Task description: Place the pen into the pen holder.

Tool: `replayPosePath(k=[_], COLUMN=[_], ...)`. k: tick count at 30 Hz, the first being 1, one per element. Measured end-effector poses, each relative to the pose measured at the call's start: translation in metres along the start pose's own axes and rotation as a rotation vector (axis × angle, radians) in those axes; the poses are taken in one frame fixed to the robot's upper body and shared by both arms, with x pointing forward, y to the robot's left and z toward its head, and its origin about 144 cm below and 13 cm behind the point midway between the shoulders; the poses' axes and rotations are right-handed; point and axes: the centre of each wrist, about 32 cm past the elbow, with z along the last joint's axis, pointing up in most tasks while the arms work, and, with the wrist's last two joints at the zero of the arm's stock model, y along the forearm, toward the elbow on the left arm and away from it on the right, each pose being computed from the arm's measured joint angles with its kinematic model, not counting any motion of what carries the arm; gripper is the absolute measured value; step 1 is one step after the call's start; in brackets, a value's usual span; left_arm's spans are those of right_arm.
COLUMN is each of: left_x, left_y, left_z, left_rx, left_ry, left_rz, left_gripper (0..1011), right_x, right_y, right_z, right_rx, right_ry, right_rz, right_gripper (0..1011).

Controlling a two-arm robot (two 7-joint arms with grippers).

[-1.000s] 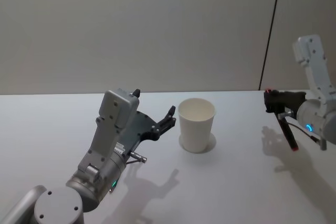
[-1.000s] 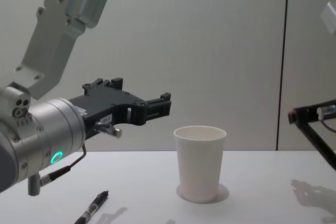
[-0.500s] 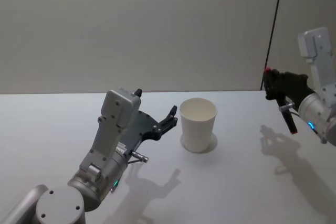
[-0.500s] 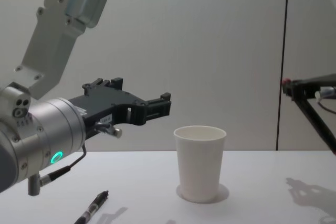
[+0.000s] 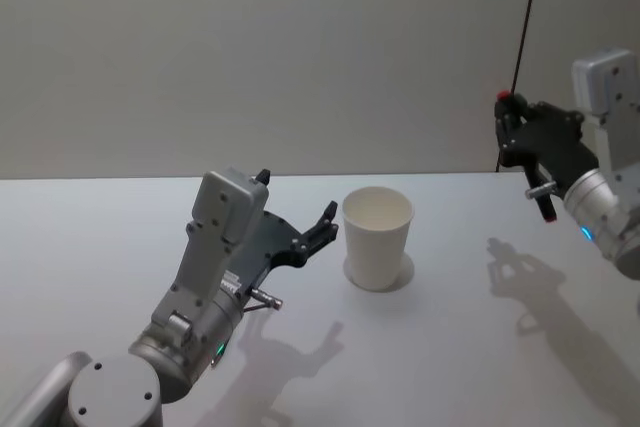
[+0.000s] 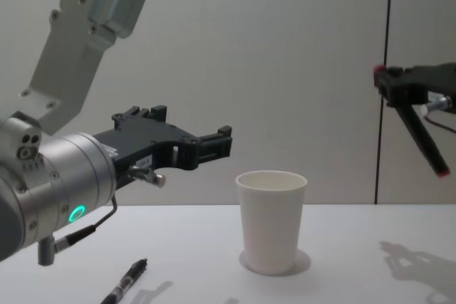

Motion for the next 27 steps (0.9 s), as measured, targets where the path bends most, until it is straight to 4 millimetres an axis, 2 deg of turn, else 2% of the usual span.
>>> replayPosePath(k=[14, 27], left_x=[0.000, 0.000], left_y=[0.000, 0.000], left_z=[0.000, 0.000], left_rx=[0.000, 0.000], left_ry=[0.000, 0.000], left_rz=[0.000, 0.000], left_gripper=[1002, 1000], right_x=[-0.010, -0.032], right_y=[0.010, 0.040], right_z=[-0.014, -0.032], right_rx=[0.222, 0.432], right_ry=[-0.041, 0.029], right_rz=[0.008, 0.055], right_gripper=[163, 163])
